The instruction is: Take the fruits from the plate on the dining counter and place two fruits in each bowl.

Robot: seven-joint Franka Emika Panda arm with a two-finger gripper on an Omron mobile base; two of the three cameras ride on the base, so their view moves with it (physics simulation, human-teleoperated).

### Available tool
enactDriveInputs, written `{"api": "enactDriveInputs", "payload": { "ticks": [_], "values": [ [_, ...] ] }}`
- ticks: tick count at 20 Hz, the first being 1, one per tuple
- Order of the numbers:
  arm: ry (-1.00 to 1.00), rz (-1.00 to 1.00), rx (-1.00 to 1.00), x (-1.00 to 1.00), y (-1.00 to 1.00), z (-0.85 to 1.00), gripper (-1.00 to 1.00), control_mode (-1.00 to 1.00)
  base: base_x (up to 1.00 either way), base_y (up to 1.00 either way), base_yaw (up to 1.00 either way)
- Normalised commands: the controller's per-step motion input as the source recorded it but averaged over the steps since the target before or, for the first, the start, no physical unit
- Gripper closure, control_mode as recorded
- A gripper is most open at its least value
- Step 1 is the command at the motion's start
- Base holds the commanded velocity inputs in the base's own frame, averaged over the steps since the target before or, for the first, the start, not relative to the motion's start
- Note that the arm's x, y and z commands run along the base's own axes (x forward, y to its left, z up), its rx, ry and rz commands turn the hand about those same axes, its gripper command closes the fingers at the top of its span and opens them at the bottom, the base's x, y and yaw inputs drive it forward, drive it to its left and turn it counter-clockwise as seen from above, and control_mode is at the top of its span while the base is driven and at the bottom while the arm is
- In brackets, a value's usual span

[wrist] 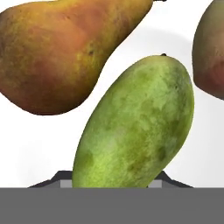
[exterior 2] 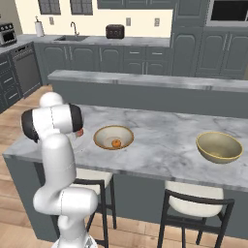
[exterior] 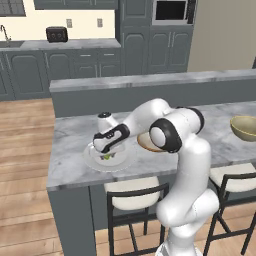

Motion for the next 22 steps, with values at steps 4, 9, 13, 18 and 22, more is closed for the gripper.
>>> {"api": "enactDriveInputs", "payload": {
  "ticks": [4,9,13,18,22],
  "values": [
    [0.00,-0.04,-0.03,-0.47,-0.36,0.65,1.00,-1.00,0.00,0.00,0.00],
    [0.00,-0.02,-0.07,-0.39,-0.73,0.62,1.00,-1.00,0.00,0.00,0.00],
    [0.00,0.00,-0.04,-0.14,-0.95,0.41,1.00,-1.00,0.00,0.00,0.00],
    [0.00,0.00,0.01,0.00,-0.99,0.19,1.00,-1.00,0.00,0.00,0.00],
    [0.03,0.00,0.07,0.11,-0.81,0.03,1.00,-1.00,0.00,0.00,0.00]
  ]
}}
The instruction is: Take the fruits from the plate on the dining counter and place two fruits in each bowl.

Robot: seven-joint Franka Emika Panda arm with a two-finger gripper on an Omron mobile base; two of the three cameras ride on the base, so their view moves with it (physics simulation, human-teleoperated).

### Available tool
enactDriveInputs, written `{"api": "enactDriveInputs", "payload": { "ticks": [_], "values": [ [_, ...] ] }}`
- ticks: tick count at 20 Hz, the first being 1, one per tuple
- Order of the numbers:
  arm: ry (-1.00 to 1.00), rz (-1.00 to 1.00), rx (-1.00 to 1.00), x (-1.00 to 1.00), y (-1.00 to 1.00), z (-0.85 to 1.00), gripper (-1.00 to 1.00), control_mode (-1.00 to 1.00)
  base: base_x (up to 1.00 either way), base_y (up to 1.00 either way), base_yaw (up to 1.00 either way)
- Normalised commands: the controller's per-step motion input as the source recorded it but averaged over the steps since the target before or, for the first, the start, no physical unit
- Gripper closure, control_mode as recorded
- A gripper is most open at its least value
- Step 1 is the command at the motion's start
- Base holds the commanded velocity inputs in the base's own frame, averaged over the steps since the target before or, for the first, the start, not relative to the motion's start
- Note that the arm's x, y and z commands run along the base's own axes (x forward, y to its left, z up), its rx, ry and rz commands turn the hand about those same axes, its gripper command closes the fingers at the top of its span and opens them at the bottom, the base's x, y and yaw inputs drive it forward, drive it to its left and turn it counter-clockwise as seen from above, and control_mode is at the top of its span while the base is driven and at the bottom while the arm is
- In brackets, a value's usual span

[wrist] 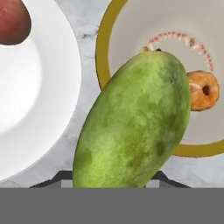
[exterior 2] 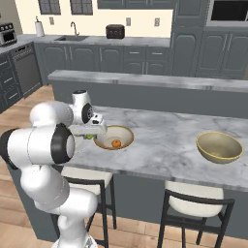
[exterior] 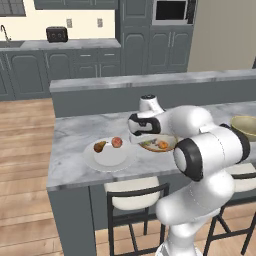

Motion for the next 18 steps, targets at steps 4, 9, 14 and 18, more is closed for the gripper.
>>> {"api": "enactDriveInputs", "payload": {
  "ticks": [4,9,14,18],
  "values": [
    [0.11,0.00,0.00,0.54,-0.53,-0.01,1.00,-1.00,0.00,0.00,0.00],
    [0.09,-0.02,0.00,0.59,-0.26,-0.26,1.00,-1.00,0.00,0.00,0.00],
    [0.00,0.00,0.07,0.25,-0.20,-0.40,1.00,-1.00,0.00,0.00,0.00],
    [0.00,0.00,0.00,0.04,0.00,-0.14,1.00,-1.00,0.00,0.00,0.00]
  ]
}}
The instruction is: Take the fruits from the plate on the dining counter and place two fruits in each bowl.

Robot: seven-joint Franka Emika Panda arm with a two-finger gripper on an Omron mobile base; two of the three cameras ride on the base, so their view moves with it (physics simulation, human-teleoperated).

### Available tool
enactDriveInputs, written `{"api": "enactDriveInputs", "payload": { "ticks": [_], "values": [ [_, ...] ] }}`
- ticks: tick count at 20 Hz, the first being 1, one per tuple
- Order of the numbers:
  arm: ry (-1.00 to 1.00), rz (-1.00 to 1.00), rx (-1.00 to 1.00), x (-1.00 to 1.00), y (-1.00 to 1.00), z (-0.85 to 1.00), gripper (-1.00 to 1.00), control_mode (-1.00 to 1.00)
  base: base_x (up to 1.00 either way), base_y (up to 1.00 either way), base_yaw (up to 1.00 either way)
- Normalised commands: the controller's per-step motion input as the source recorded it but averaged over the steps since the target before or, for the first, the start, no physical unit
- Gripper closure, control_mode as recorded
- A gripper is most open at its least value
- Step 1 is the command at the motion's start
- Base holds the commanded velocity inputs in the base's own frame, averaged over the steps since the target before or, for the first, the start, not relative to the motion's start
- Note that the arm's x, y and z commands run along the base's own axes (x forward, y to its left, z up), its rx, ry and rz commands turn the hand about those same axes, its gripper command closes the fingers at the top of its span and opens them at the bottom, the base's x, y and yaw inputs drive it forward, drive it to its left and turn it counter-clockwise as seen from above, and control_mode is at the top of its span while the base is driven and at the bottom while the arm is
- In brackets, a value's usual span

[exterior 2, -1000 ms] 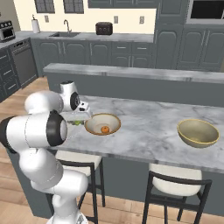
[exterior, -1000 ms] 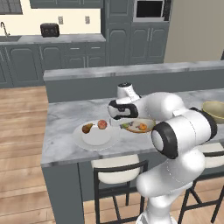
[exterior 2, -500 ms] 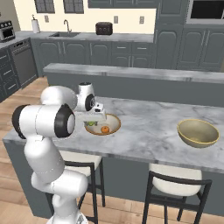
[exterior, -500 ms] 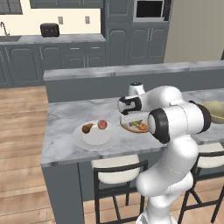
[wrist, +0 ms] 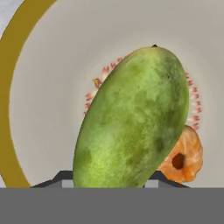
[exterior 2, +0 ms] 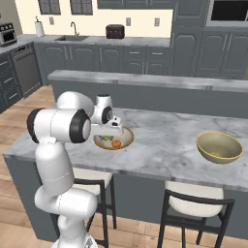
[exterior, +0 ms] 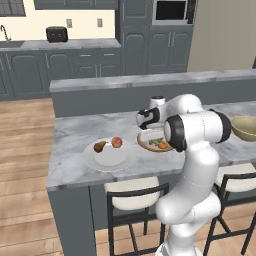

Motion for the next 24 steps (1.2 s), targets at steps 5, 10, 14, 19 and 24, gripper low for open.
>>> {"api": "enactDriveInputs", "payload": {
  "ticks": [5,10,14,19,24],
  "values": [
    [0.00,0.00,0.00,0.14,0.00,-0.01,1.00,-1.00,0.00,0.00,0.00],
    [0.00,0.00,0.00,0.00,0.00,0.00,-1.00,-1.00,0.00,0.00,0.00],
    [0.00,0.00,0.00,0.03,0.00,0.00,-1.00,-1.00,0.00,0.00,0.00],
    [0.00,0.00,0.00,0.00,0.00,0.14,-1.00,-1.00,0.00,0.00,0.00],
    [-0.04,0.06,0.00,-0.05,0.47,0.62,-1.00,-1.00,0.00,0.00,0.00]
  ]
}}
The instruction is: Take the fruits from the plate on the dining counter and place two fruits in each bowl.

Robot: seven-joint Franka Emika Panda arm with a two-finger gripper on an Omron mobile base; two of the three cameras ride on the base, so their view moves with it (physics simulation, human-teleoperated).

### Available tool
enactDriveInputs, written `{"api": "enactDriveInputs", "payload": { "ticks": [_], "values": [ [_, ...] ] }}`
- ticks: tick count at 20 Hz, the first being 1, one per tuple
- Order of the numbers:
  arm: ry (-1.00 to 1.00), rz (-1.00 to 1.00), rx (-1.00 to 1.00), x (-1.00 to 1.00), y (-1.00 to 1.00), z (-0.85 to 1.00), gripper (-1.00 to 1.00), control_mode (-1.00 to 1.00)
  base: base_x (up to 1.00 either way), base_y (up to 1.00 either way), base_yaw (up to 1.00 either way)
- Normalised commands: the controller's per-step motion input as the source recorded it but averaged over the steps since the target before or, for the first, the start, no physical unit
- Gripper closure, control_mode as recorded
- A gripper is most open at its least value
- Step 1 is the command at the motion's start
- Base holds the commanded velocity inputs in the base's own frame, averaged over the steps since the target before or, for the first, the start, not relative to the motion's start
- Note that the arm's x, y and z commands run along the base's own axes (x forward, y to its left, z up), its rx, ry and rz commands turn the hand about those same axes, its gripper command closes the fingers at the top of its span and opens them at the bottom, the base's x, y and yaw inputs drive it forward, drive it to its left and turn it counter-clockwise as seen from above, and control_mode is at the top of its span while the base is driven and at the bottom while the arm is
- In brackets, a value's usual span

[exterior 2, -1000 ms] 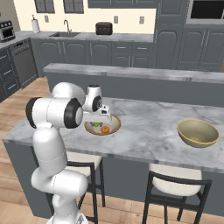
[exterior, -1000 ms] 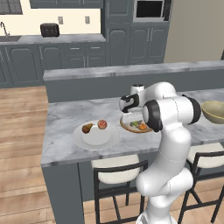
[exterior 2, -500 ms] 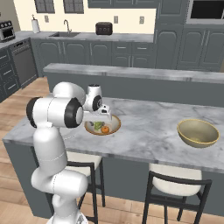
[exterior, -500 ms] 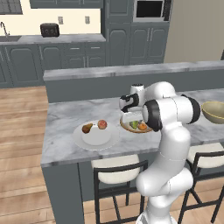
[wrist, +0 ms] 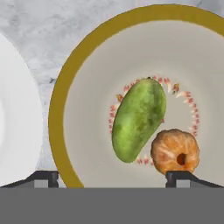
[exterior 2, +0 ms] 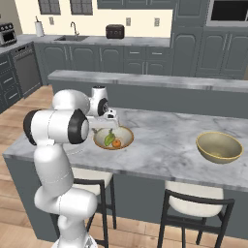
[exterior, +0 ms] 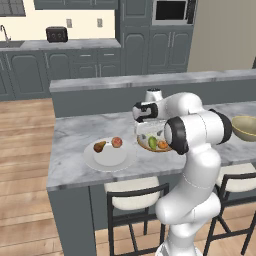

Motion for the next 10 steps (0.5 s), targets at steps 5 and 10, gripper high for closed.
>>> {"api": "enactDriveInputs", "payload": {
  "ticks": [5,10],
  "values": [
    [-0.05,0.18,0.00,-0.04,0.65,0.32,-1.00,-1.00,0.00,0.00,0.00],
    [-0.05,0.35,0.00,0.10,0.57,0.00,-1.00,-1.00,0.00,0.00,0.00]
  ]
}}
